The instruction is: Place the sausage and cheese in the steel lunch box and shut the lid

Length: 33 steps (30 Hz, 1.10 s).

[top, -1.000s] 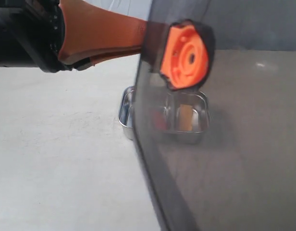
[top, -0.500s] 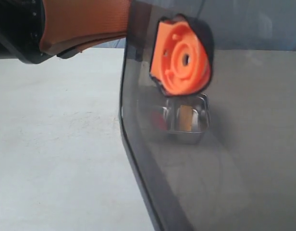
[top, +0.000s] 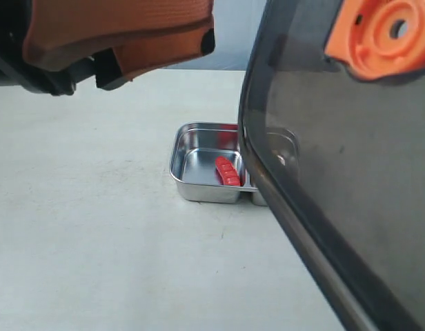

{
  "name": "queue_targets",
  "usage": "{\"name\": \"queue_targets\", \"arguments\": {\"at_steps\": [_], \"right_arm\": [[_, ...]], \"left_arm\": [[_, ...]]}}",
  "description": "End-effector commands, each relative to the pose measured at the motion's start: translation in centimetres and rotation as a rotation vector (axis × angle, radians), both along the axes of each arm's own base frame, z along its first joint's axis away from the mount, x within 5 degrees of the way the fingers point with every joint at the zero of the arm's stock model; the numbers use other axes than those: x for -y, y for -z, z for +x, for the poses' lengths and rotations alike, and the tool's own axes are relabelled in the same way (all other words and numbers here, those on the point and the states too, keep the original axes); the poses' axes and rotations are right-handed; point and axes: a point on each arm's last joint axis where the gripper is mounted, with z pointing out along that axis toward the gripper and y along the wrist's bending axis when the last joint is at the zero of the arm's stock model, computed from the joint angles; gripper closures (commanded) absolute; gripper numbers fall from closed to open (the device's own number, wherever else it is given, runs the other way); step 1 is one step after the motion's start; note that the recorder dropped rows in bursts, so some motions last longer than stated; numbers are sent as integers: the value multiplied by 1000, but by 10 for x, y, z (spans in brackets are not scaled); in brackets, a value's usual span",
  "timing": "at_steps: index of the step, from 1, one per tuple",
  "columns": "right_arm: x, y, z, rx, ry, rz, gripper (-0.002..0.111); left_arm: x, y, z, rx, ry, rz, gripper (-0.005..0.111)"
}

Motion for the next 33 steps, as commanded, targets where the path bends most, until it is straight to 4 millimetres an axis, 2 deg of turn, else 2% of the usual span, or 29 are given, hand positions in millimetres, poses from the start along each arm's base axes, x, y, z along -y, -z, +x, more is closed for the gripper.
{"name": "queue_targets", "arguments": {"at_steps": [1,5,13,24,28,33], "right_arm": [[2,-5,0,-7,6,42,109],[6,-11,-5,5,-55,112,109],[7,-12,-7,1,-81,124,109],[10,-15,-10,-15,-127,162,109],[2,-14,-5,-36,-104,135,109],[-21,-8,5,-88,-126,60,109]], "left_arm": [[8,-8,-12,-14,56,-59,57],[10,-10,-15,-22,74,-73,57],[21,-15,-28,-50,145,-131,57],[21,-15,-29,-31,145,-131,57],[21,-18,-27,-35,134,-165,57],[21,-18,-27,1,128,-169,57]]}}
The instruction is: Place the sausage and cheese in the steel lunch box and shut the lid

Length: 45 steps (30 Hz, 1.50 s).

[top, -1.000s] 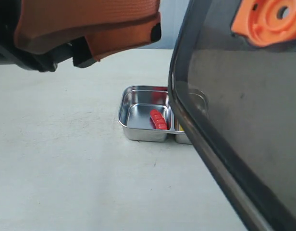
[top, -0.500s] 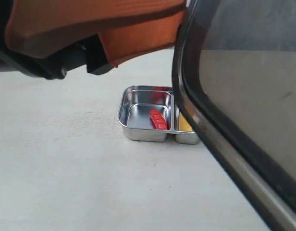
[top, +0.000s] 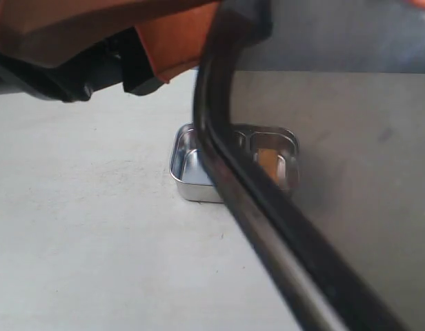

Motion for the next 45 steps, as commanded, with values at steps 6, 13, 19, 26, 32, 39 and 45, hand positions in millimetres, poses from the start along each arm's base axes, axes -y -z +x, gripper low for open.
{"name": "queue_targets", "arguments": {"at_steps": [6,13,19,26,32,39,45], "right_arm": [[-30,4,11,-29,-59,-38,109],[-29,3,9,-24,-83,-31,109],[-28,3,8,-20,-97,-26,109],[-28,3,8,-20,-90,-29,109],[-28,3,10,-104,-105,-63,109],[-34,6,21,-233,-8,-134,109],[-35,7,24,-274,11,-153,78]], "left_arm": [[-1,-4,-4,34,11,-15,59],[-1,-4,-4,30,9,-20,96],[-1,-5,-4,28,8,-24,107],[-1,-5,-4,39,4,-28,107],[-1,-5,-3,28,5,-32,107],[-1,-7,-3,19,1,-46,107],[-1,-7,-1,18,-15,-47,107]]}}
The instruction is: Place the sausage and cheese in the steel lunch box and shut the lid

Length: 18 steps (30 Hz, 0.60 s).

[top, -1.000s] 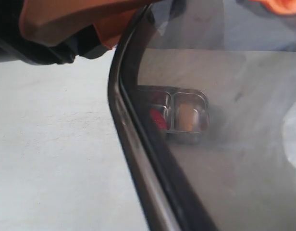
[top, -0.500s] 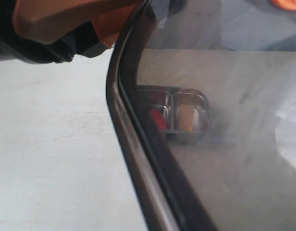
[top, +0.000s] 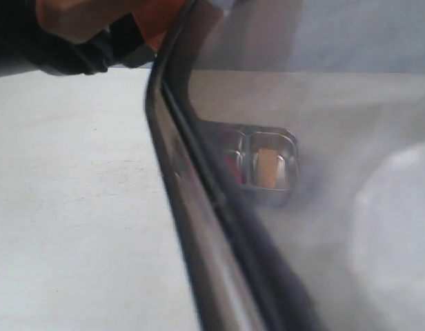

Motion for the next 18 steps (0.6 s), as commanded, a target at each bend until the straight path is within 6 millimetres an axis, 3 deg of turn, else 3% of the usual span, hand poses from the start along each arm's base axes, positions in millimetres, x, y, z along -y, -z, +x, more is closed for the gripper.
{"name": "queue_targets", "arguments": {"at_steps": [1,4,11,15,18], "right_arm": [[-10,9,15,-99,118,-97,69],[-10,9,15,-110,113,-101,52],[-11,9,15,-139,103,-111,52],[-11,11,15,-122,107,-126,57],[-13,16,15,-130,114,-196,69]], "left_arm": [[-1,-4,-8,39,49,-20,107],[0,-4,-7,50,34,-17,107],[1,0,3,26,-72,27,107],[2,3,11,10,-156,66,107],[0,4,15,6,-185,73,107]]}}
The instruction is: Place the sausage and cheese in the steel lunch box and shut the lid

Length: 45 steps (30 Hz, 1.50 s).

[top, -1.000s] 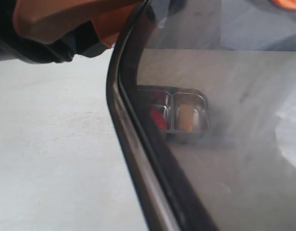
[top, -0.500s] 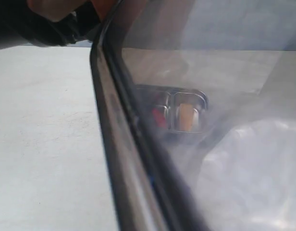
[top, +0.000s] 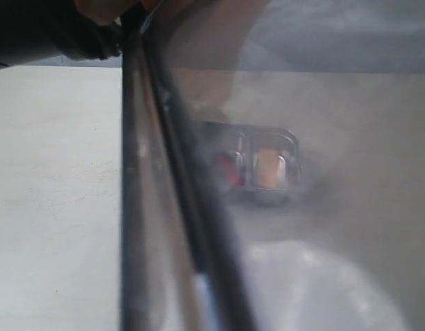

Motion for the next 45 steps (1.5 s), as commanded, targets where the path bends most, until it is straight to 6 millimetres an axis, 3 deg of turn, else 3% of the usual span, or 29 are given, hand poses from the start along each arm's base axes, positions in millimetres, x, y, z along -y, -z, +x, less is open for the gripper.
{"name": "queue_targets", "arguments": {"at_steps": [1,21,29,45], "right_arm": [[-4,9,5,-19,38,-95,72],[-5,9,8,-36,70,-96,59],[-4,9,3,-11,21,-95,59],[-4,9,4,-8,35,-100,59]], "left_arm": [[-2,1,4,43,-52,41,107],[-8,5,15,49,-131,91,107],[-9,7,19,42,-174,107,107],[-40,-2,36,33,-228,6,107]]}}
